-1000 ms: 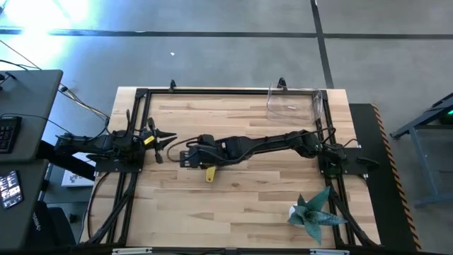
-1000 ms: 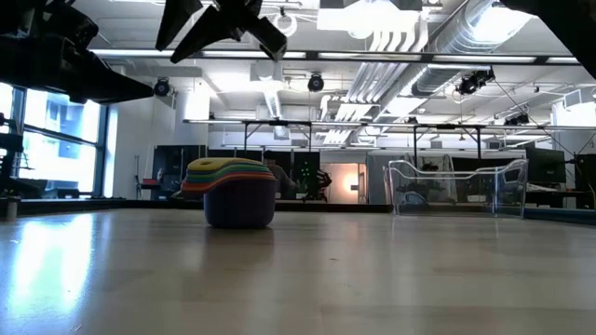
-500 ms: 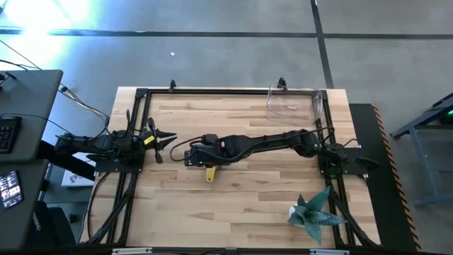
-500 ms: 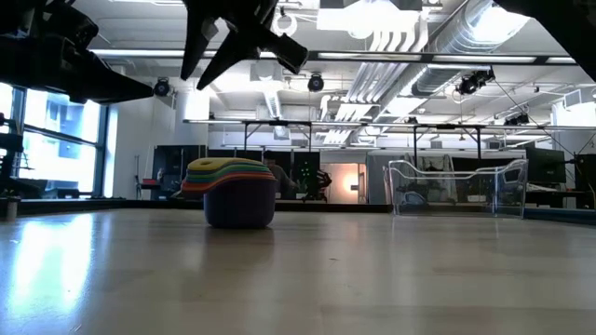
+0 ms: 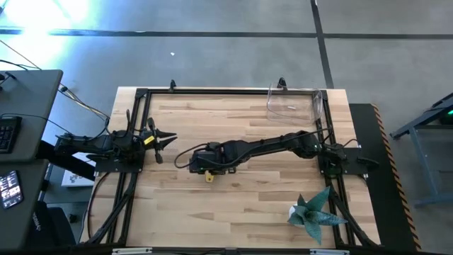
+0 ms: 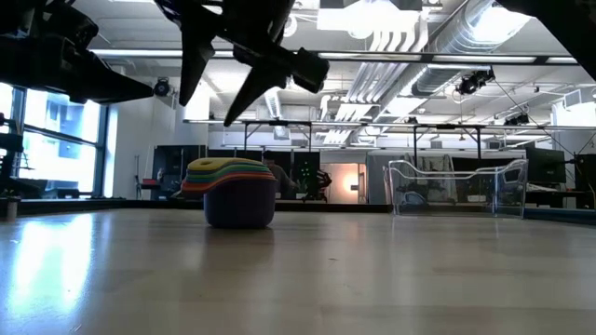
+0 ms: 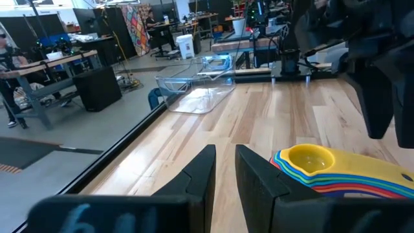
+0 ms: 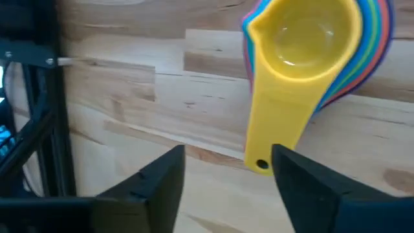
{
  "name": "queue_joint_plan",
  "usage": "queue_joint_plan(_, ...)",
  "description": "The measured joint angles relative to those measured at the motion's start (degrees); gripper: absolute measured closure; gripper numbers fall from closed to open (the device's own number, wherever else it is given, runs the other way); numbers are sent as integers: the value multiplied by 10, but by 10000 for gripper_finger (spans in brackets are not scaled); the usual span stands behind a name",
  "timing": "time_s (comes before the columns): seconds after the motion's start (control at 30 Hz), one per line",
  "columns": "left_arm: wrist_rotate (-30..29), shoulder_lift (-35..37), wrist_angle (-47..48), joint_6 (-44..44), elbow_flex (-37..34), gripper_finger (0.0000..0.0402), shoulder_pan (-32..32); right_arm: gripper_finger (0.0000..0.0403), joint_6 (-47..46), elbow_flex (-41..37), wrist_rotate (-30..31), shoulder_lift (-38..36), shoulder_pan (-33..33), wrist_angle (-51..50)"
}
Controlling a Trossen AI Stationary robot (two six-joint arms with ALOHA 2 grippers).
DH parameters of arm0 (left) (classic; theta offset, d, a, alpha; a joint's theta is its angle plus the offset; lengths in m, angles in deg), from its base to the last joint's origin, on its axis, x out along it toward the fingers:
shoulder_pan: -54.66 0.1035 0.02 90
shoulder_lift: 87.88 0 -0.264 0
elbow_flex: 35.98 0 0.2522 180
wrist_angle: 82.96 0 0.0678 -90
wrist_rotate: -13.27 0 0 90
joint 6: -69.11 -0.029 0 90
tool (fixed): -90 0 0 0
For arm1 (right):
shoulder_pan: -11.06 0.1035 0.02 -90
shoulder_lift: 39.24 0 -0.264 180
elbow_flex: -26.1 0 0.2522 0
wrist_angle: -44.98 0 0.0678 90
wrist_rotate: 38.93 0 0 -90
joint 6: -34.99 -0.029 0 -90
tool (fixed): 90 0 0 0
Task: Nest measuring cups in basket
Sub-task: Put the stacked measuring cups into the transparent bin
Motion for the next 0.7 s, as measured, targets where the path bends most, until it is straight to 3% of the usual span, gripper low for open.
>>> queue_joint_plan(0.3,0,0,0,0,0,353,0,91,-9,-1,-30,9,0,-24)
queue_joint_plan(0.7,1,-2,0,0,0,353,0,60,-29,-1,-39,28,-1,-45)
